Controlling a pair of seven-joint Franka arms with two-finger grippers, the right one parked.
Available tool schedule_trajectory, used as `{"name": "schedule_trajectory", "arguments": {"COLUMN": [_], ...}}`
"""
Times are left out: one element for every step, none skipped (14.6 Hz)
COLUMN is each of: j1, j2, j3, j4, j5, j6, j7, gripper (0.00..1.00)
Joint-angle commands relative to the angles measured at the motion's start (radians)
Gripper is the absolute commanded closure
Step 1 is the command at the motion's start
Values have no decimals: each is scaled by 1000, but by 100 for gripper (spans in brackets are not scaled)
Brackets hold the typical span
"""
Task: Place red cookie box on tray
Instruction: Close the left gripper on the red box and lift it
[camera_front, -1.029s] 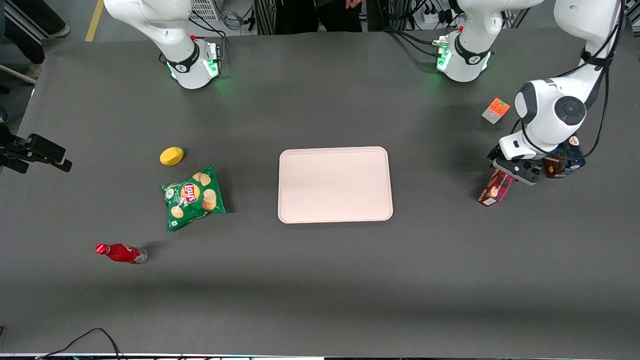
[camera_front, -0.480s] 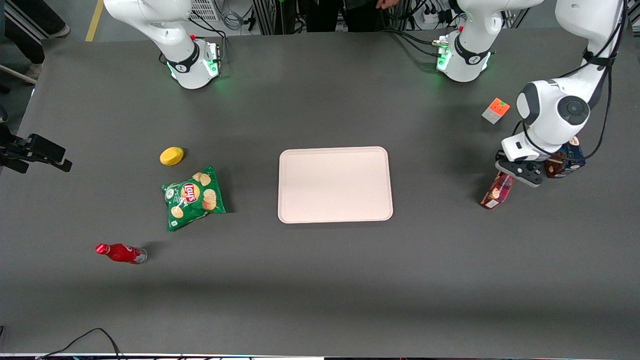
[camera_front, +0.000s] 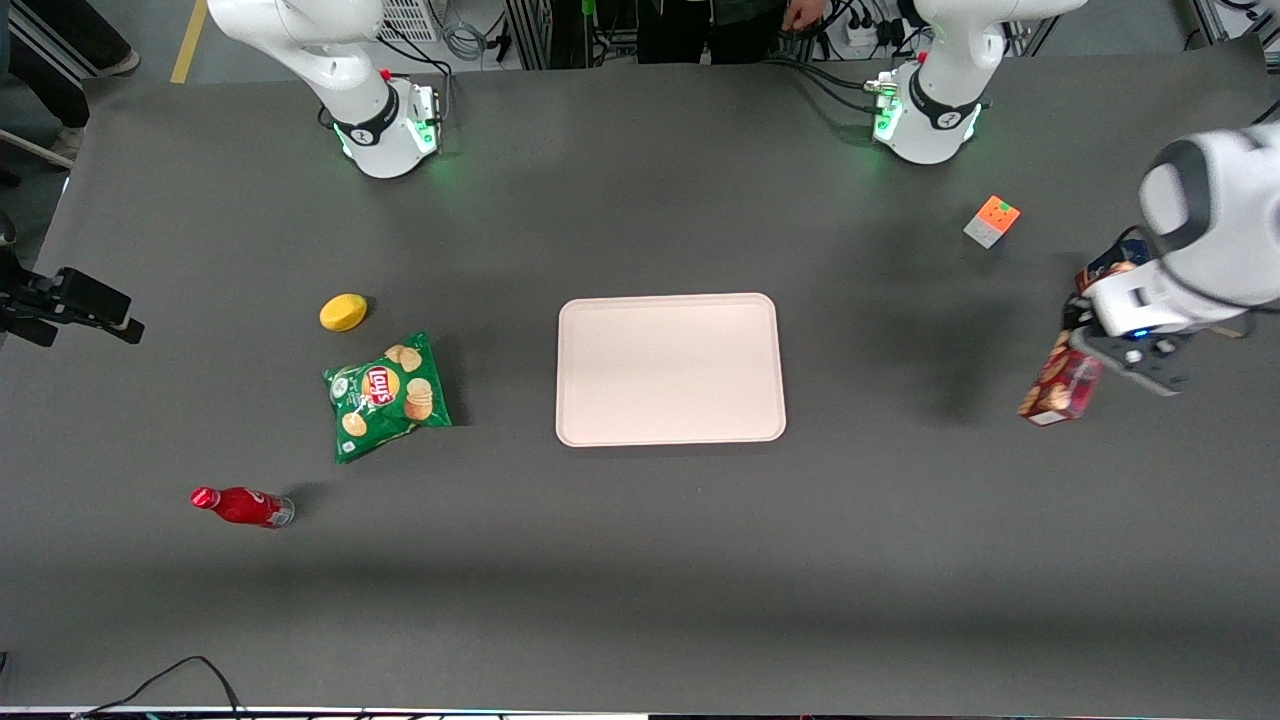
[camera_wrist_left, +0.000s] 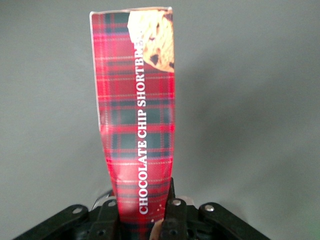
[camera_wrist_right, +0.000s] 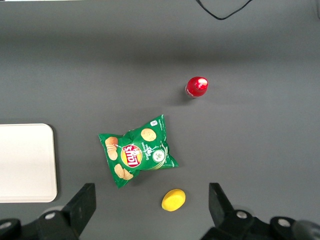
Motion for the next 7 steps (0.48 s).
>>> {"name": "schedule_trajectory", "arguments": {"j1": [-1, -1, 0, 0, 0, -4, -4], "j2": [-3, -1, 0, 2, 4, 4, 2], "j3": [-9, -10, -10, -10, -10, -15, -45], "j4": [256, 290, 298, 298, 298, 297, 297], "j5": [1, 0, -2, -9, -14, -22, -35], "j6": [-295, -334, -343, -336, -330, -329, -331], "j7": [-9, -28, -38, -42, -55, -102, -171], "gripper": [87, 88, 88, 87, 87, 87, 87]}}
